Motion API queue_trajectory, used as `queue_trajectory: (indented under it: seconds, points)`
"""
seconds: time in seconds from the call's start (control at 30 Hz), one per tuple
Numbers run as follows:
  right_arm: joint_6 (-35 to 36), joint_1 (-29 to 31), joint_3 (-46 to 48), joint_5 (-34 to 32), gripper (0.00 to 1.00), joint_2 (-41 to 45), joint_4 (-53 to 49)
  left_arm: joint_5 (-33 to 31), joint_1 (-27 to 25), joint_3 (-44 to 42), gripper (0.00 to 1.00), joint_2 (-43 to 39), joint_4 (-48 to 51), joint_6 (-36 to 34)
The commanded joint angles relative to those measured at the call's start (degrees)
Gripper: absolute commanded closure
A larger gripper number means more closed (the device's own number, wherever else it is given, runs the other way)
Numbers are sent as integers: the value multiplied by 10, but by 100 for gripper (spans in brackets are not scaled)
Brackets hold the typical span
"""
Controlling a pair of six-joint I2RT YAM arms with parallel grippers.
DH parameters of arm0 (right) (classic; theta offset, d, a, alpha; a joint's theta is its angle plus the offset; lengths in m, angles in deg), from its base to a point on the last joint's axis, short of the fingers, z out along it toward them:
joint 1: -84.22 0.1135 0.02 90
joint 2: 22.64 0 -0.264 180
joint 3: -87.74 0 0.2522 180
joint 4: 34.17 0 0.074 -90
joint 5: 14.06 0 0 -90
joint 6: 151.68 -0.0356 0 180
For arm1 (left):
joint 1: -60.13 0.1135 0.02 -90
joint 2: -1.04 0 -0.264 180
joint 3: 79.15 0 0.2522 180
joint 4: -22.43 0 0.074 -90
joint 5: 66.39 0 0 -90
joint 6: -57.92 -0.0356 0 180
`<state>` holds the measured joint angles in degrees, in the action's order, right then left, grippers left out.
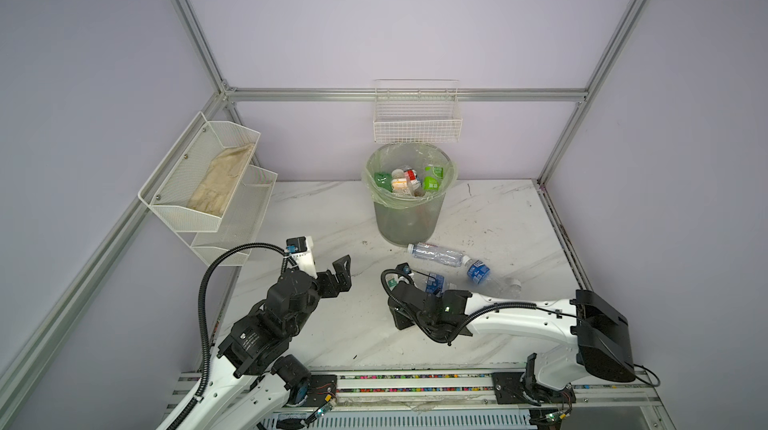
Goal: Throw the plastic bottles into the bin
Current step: 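Lift the green-label bottle with the right gripper over the wastebasket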
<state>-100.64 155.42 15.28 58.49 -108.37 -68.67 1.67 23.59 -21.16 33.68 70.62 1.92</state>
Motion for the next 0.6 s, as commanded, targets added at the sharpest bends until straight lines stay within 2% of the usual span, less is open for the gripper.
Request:
queue_trajectory:
  seconds: [0.0, 0.37, 0.57]
  points:
    - [21, 3, -24, -76, 100, 59, -18, -7, -2, -23, 1, -4, -10, 12]
    - [113, 3, -79, -225, 100, 212, -4, -6, -3, -23, 0, -7, -8, 15]
    - [182, 4, -70, -239, 100, 303, 58, -8, -2, -23, 0, -13, -2, 15]
